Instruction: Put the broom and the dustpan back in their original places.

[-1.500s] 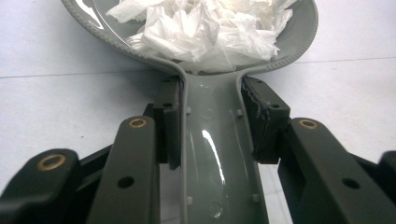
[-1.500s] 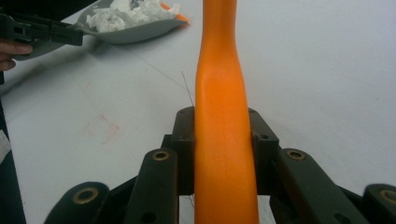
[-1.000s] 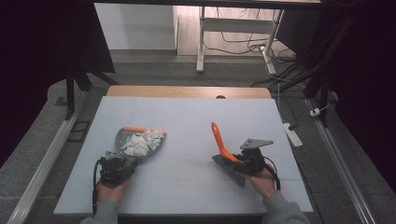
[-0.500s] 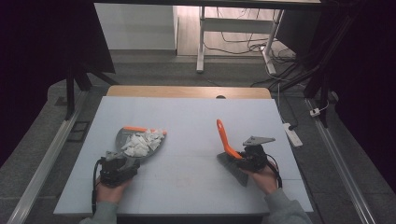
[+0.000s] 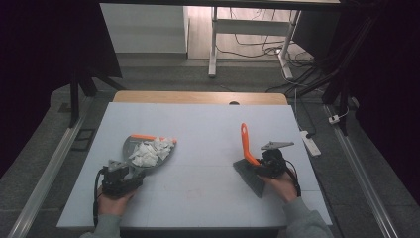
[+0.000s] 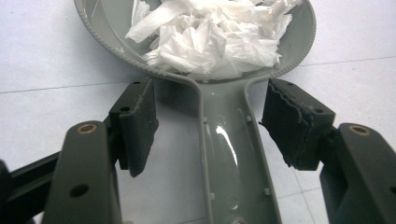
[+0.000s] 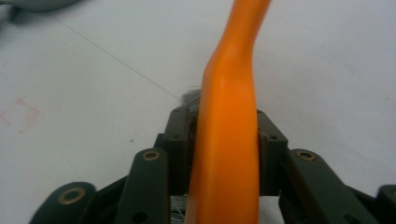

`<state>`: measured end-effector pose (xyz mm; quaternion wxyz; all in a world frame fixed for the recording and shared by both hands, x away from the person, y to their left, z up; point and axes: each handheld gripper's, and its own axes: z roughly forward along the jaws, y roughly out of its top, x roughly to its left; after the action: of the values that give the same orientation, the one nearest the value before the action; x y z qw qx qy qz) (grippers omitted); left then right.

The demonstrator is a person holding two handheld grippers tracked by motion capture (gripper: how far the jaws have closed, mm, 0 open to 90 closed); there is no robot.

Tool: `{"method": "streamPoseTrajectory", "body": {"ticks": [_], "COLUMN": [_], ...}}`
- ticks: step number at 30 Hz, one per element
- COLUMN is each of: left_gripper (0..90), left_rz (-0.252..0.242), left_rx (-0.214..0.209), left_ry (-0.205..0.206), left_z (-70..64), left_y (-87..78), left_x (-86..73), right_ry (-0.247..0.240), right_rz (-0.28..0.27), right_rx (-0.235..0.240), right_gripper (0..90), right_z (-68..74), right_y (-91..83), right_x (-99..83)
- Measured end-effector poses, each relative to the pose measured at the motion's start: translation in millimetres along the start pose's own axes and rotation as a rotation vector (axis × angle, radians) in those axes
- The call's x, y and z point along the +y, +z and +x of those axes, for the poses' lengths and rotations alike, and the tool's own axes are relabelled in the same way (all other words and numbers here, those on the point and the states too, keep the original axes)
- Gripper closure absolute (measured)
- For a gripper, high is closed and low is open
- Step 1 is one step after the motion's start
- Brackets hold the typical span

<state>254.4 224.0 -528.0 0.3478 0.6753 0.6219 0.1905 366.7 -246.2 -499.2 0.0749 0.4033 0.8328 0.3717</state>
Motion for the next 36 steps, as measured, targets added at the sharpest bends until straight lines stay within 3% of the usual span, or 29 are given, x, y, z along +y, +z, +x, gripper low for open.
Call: {"method": "streamPoseTrajectory", "body": {"ticks": [6, 13, 20, 24, 28, 32, 36], "left_gripper": [35.8, 35.6, 35.2, 34.9, 34.2, 31.9, 31.0], "left_rz": [0.000, 0.007, 0.013, 0.012, 0.003, -0.008, -0.021], "left_rx": [-0.009, -0.014, -0.017, -0.022, -0.031, -0.067, -0.092], "left_ry": [-0.002, 0.003, 0.000, 0.001, 0.015, 0.046, 0.099], "left_z": [2.5, 3.6, 6.3, 6.6, 5.9, 4.3, 3.3], "left_y": [-0.5, -0.4, 0.0, -0.7, -2.0, -3.9, -9.0], "left_x": [0.0, 0.1, 0.1, -0.7, -0.3, -0.1, 0.1], "right_ry": [0.024, 0.020, 0.039, -0.007, -0.035, -0.065, -0.074], "right_rz": [0.033, 0.081, 0.111, 0.117, 0.091, 0.052, -0.008], "right_rx": [-0.002, -0.078, -0.099, -0.166, -0.195, -0.206, -0.170], "right_gripper": [57.3, 45.7, 37.2, 32.3, 32.1, 32.9, 38.0], "right_z": [-8.1, -9.8, -8.5, -1.1, 3.5, 6.8, 9.0], "right_y": [3.2, 8.0, 13.7, 15.7, 13.5, 9.4, 1.0], "right_x": [1.3, 1.5, 0.6, 1.4, 1.8, 1.4, 0.4]}}
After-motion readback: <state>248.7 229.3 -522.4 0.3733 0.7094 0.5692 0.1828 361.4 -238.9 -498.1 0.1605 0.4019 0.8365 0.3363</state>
